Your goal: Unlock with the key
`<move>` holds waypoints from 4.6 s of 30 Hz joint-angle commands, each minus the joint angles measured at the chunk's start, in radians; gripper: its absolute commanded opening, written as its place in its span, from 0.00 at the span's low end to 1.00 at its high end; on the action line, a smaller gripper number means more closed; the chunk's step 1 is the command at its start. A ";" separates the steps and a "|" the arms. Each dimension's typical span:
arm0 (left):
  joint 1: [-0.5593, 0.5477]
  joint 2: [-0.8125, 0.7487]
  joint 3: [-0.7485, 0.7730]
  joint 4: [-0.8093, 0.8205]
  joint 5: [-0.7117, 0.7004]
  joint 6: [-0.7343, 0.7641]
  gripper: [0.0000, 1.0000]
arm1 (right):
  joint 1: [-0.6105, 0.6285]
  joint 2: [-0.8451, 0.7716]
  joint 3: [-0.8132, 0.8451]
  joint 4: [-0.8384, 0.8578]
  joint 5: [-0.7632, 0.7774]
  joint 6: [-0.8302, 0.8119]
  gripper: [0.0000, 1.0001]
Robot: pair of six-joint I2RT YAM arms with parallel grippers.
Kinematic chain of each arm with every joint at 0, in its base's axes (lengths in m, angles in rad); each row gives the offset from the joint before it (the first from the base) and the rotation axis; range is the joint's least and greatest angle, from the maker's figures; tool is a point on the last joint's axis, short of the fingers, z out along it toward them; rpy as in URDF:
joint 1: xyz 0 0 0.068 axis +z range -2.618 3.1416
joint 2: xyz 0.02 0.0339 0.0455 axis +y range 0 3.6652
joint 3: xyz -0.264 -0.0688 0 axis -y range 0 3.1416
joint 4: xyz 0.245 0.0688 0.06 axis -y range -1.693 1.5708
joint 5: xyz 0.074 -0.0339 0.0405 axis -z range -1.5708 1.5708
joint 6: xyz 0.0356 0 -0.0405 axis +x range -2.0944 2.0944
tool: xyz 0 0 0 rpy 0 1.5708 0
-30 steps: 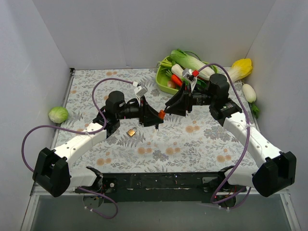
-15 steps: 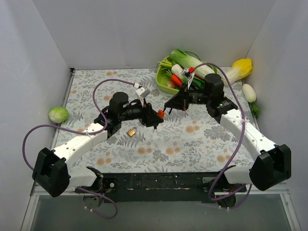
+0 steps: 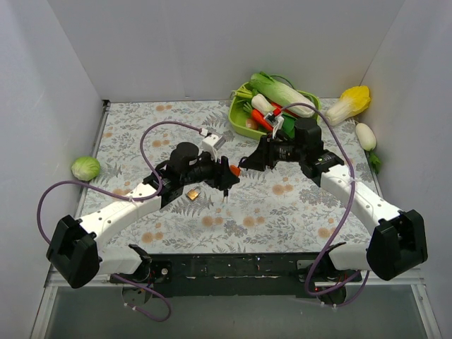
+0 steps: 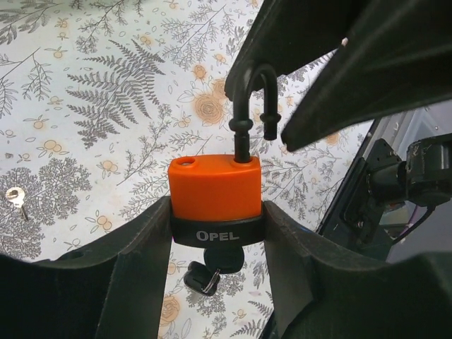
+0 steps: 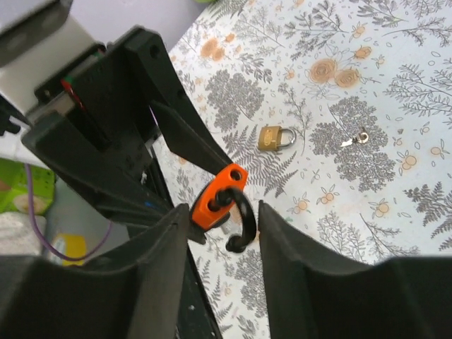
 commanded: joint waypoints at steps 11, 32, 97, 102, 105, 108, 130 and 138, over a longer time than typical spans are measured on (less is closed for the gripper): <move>0.007 -0.058 0.084 -0.228 0.180 -0.105 0.00 | -0.048 -0.144 -0.016 -0.044 0.135 -0.052 0.78; -0.057 0.385 0.155 -0.164 0.274 -0.297 0.00 | -0.166 -0.296 -0.177 -0.030 0.196 -0.033 0.81; 0.085 0.624 0.337 -0.170 0.619 0.125 0.00 | -0.262 0.238 -0.329 0.501 -0.167 -0.133 0.80; 0.087 0.610 0.331 -0.155 0.628 0.122 0.00 | -0.239 0.278 -0.325 0.510 -0.227 -0.139 0.79; 0.088 0.604 0.327 -0.152 0.631 0.122 0.00 | -0.226 0.292 -0.325 0.511 -0.244 -0.147 0.77; 0.093 0.594 0.322 -0.138 0.619 0.117 0.00 | -0.220 0.312 -0.320 0.511 -0.279 -0.141 0.69; 0.032 0.676 0.434 -0.164 -0.051 0.112 0.00 | -0.217 0.473 -0.185 0.407 -0.115 -0.093 0.13; -0.031 0.836 0.650 -0.277 -0.376 0.109 0.00 | -0.217 0.488 -0.139 0.315 0.172 -0.085 0.14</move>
